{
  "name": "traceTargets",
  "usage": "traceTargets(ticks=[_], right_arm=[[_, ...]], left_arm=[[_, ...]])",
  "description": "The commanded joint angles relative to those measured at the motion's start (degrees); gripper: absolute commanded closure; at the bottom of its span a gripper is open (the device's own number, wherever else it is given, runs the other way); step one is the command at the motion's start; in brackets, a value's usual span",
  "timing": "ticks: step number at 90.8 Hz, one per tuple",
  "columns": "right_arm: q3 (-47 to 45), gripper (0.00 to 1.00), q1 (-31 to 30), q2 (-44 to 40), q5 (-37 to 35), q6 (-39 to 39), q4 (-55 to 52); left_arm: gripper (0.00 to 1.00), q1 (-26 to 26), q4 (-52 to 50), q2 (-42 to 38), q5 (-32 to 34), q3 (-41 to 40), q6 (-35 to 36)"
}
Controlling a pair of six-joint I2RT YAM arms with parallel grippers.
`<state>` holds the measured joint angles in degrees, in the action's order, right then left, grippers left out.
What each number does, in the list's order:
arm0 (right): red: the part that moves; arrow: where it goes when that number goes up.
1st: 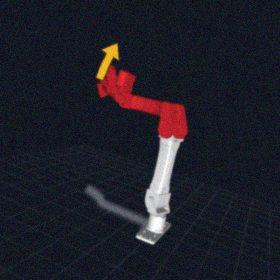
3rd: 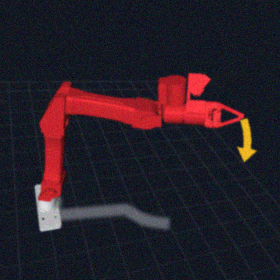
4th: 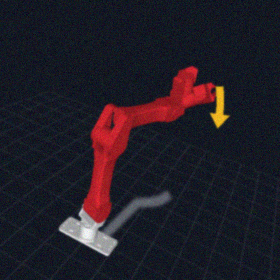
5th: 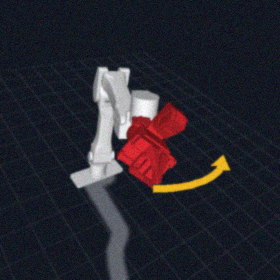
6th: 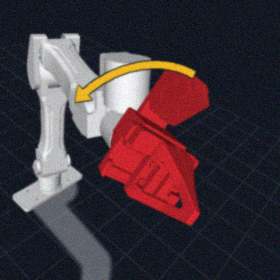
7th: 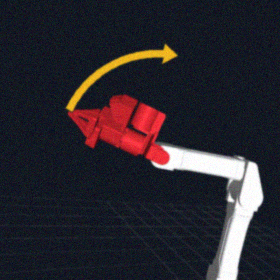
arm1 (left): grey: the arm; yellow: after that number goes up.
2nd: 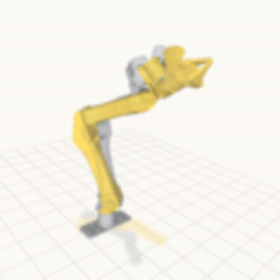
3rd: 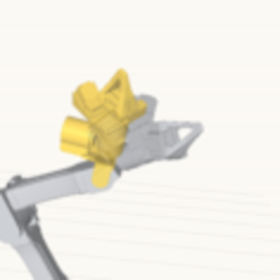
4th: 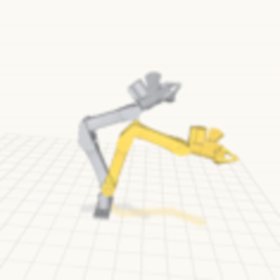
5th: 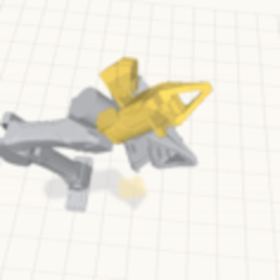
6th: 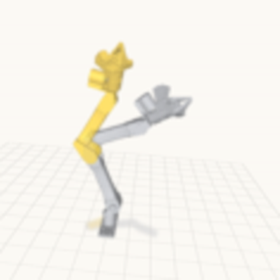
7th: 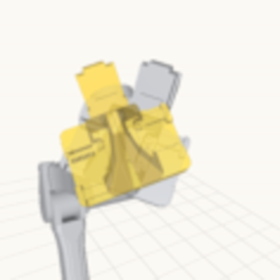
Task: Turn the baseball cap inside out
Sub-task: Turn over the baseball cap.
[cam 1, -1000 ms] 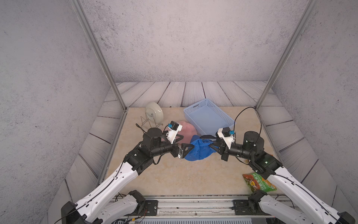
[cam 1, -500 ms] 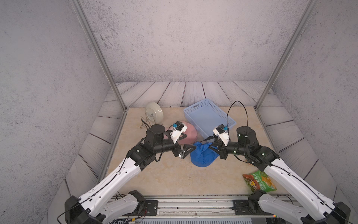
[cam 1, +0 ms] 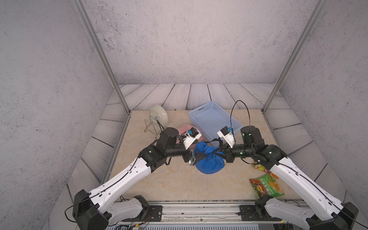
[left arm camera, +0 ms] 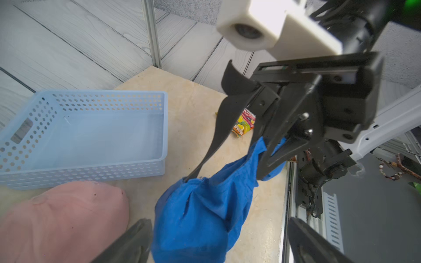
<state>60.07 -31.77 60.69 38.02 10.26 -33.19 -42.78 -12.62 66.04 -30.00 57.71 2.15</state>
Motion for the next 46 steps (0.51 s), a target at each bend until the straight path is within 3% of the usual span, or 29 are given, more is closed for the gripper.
traceTargets(ticks=[1, 12, 21, 29, 46], right_arm=[[1.2, 1.00, -0.1, -0.8, 2.3, 3.5, -1.9], [0.2, 1.00, -0.1, -1.1, 4.9, 9.0, 1.9], [-0.9, 1.00, -0.1, -1.9, 8.2, 12.8, 5.1], [-1.4, 1.00, -0.1, -2.9, 10.4, 14.3, 5.1], [-2.0, 1.00, 0.0, -4.8, 18.0, 16.3, 3.4]], left_arm=[[0.00, -0.3, 1.5, 1.2, 2.1, -1.5, 3.2], [0.05, -1.1, 2.9, 3.6, 0.9, -1.9, 3.5], [0.17, -1.6, 4.9, 6.1, -0.4, -1.4, 2.0], [0.42, -1.7, 7.1, 8.0, -0.9, -0.9, 1.2], [0.93, -1.4, 6.5, 9.9, 4.9, 0.6, 0.2]])
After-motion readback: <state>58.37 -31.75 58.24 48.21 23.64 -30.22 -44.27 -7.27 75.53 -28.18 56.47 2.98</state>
